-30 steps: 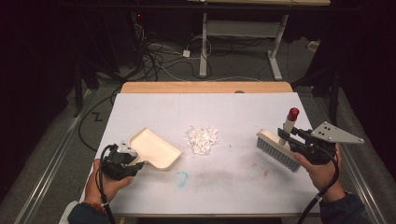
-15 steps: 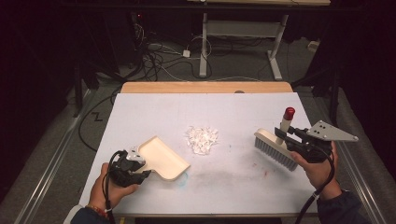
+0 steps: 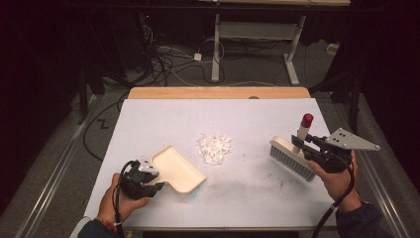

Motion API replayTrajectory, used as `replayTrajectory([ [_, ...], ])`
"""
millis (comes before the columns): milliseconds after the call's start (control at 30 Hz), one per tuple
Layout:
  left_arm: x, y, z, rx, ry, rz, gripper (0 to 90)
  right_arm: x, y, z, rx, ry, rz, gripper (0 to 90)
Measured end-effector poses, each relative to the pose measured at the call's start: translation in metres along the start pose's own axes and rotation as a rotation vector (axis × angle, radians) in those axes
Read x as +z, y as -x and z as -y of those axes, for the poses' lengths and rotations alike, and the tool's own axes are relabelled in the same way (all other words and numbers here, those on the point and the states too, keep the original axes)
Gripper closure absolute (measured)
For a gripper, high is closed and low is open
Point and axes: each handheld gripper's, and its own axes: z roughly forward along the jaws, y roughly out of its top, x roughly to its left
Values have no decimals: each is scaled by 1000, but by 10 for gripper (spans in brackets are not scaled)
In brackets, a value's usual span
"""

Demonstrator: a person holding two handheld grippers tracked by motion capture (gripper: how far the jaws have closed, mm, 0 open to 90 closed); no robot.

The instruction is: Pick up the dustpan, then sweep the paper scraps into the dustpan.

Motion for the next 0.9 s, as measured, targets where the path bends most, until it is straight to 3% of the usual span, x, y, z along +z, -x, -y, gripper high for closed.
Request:
replayTrajectory([
  [900, 4, 3, -4, 20, -12, 8, 637, 6, -4, 0, -7, -9, -3, 706],
])
